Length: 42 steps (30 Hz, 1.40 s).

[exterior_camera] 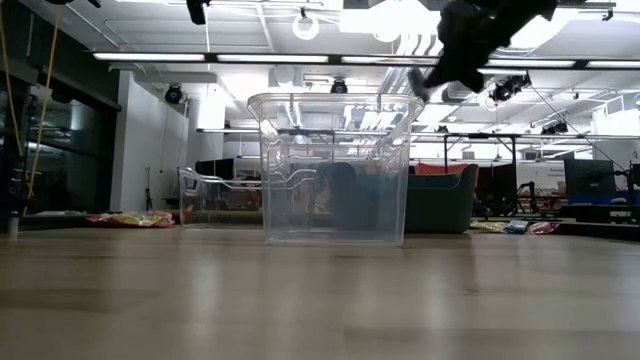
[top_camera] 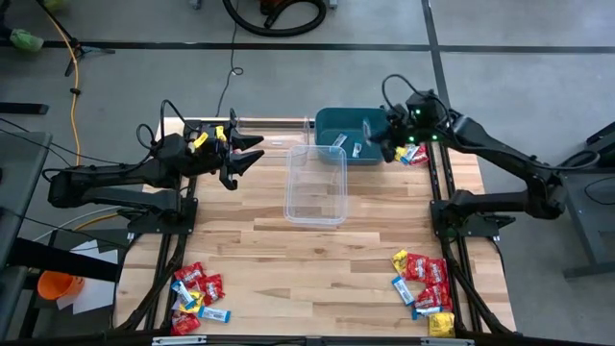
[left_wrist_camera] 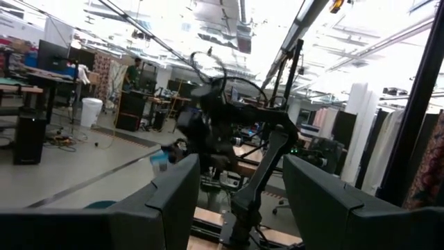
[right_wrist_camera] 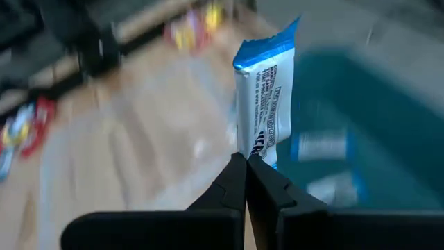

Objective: Sort candy
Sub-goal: Put the white chocolate into the blue bin

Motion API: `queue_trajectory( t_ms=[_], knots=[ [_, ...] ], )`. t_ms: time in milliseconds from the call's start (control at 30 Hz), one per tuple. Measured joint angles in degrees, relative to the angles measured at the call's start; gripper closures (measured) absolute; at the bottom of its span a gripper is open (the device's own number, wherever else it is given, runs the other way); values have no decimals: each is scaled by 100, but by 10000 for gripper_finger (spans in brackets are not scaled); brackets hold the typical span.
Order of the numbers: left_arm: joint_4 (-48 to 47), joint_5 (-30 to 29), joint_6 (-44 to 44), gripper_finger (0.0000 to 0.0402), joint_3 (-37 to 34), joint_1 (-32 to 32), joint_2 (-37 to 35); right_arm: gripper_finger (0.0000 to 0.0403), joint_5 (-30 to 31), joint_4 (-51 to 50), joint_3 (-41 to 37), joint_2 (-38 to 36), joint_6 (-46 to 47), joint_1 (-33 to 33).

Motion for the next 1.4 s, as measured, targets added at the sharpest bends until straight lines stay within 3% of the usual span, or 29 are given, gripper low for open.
queue_trajectory(
  t_ms=[200, 700, 1000, 1133, 1267, 1400],
  knots=[
    [0, -135, 0, 206, 0, 0, 0, 403, 164, 1494, 0, 4, 4, -7],
    [0, -150, -6, 206, -4, 0, 0, 403, 890, 1410, 0, 568, 77, -55],
    [-2, -150, -8, 206, -4, 0, 0, 396, 911, 1695, 1, 629, 80, -55],
    [-1, -147, -8, 206, -4, 0, 0, 358, 1082, 1689, 2, 627, 148, -55],
    [0, -147, -8, 206, -4, 0, 0, 296, 1587, 1686, 4, 625, 369, -55],
    [-2, -147, -8, 206, -4, 0, 0, 237, 1607, 1694, 7, 625, 354, -55]
  ],
)
